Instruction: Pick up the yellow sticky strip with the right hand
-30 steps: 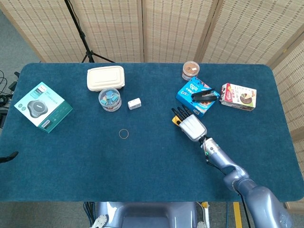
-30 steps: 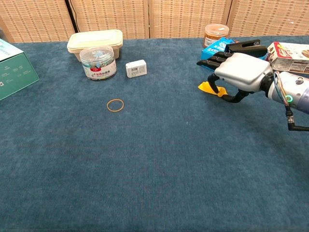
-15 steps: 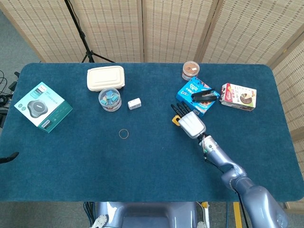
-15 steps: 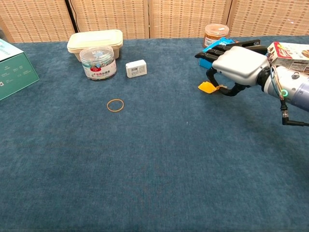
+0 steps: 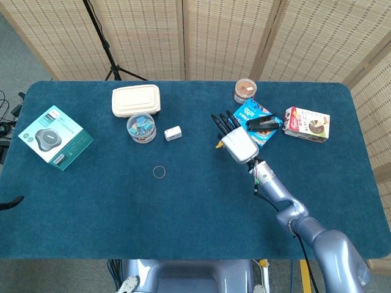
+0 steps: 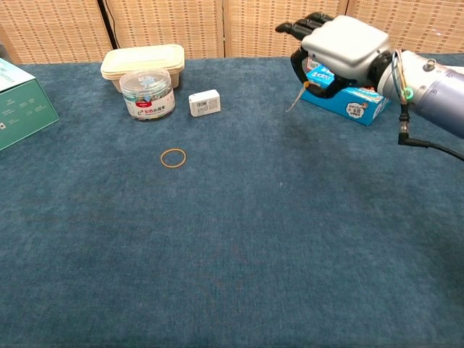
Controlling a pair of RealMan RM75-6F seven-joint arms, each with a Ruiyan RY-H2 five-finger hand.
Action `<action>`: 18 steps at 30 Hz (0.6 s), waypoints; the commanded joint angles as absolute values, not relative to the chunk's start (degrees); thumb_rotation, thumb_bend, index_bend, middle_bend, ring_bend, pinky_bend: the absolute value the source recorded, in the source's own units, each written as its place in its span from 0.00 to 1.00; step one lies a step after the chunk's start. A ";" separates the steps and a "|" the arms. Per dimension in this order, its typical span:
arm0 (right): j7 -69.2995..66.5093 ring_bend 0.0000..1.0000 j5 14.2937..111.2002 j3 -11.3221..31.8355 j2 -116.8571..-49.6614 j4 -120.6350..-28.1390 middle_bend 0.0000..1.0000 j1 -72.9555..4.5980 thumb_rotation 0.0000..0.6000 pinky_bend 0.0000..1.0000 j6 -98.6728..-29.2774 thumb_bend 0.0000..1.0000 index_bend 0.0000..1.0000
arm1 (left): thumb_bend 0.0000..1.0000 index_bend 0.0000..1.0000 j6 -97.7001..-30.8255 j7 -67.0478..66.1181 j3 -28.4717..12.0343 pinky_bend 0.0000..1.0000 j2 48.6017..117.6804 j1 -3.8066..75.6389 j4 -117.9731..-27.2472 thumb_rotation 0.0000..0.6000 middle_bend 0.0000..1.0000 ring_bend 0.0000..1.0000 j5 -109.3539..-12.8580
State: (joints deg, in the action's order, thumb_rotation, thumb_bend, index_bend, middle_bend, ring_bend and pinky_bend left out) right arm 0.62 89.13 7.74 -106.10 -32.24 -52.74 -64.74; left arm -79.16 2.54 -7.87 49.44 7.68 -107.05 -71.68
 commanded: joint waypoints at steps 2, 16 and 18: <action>2.06 0.00 87.36 10.34 -103.77 -36.28 0.00 -53.50 1.00 0.00 -66.89 0.53 0.62 | 0.00 0.00 -79.36 3.28 -7.74 0.00 49.29 7.41 -106.76 1.00 0.00 0.00 -72.04; 6.54 0.00 84.68 10.84 -89.74 -63.27 0.00 -43.94 1.00 0.00 -75.43 0.00 0.00 | 0.00 0.00 -80.30 4.10 -6.06 0.00 49.17 6.59 -106.91 1.00 0.00 0.00 -76.40; 8.01 0.00 84.08 10.85 -87.72 -67.46 0.00 -42.60 1.00 0.00 -76.00 0.00 0.00 | 0.00 0.00 -80.77 4.25 -5.69 0.00 49.19 6.28 -106.93 1.00 0.00 0.00 -77.26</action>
